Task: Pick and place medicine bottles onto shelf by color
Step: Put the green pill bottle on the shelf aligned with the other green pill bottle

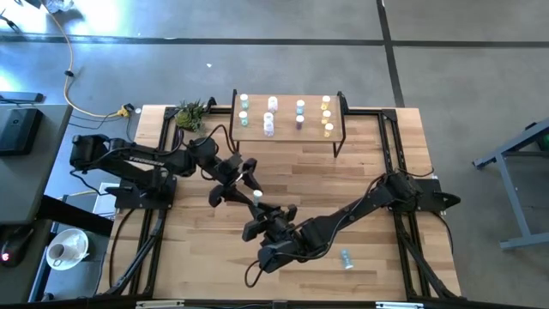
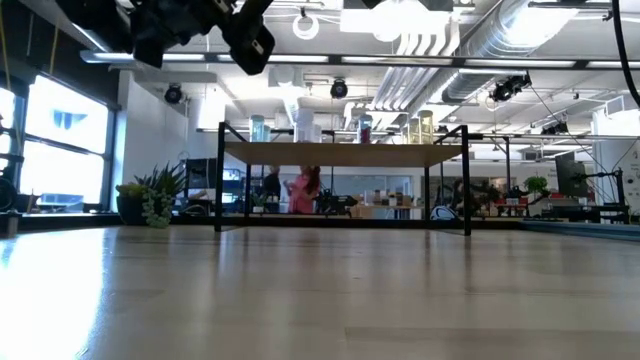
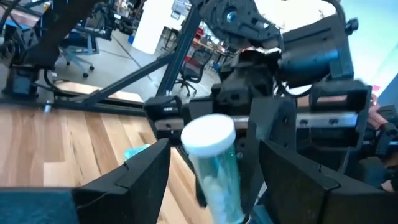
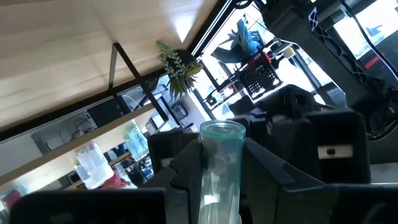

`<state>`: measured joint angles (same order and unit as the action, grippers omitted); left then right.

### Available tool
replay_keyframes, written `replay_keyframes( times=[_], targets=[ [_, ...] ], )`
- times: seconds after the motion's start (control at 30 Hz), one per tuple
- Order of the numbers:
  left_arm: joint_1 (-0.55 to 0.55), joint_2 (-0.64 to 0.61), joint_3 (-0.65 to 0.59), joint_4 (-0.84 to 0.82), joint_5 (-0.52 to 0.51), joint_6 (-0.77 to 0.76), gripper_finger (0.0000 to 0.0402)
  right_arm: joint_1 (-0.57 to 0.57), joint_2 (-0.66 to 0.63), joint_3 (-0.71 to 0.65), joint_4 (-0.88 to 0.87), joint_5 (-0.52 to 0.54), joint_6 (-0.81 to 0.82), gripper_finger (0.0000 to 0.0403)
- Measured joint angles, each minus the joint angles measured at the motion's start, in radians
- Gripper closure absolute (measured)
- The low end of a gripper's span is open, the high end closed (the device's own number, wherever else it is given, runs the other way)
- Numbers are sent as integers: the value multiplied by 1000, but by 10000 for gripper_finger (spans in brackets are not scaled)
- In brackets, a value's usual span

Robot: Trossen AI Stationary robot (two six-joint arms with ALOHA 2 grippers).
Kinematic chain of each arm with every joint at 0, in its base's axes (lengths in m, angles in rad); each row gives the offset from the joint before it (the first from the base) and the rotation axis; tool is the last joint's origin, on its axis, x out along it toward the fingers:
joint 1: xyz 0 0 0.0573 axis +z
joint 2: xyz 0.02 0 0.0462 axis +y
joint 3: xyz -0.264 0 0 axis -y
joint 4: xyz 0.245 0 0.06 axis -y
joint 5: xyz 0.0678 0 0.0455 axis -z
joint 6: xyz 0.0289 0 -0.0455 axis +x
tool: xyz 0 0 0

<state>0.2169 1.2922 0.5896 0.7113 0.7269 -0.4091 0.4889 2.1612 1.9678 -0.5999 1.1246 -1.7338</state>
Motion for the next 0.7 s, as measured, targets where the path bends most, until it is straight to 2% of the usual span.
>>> replay_keyframes(
  times=[0.2, 0.37, 0.57, 0.7],
  targets=[
    [0, 0, 16, -14, 3, -6, 167, -12, 0, 0, 17, -3, -21, 324],
    [0, 0, 16, -43, 59, -6, 167, -28, 0, 0, 46, -1, -30, 324],
    [11, -1, 16, -31, 78, -3, 168, -31, 0, 0, 56, -11, -49, 324],
    [27, -3, 16, -31, 112, -7, 182, -22, 0, 0, 80, -12, -50, 324]
  ],
)
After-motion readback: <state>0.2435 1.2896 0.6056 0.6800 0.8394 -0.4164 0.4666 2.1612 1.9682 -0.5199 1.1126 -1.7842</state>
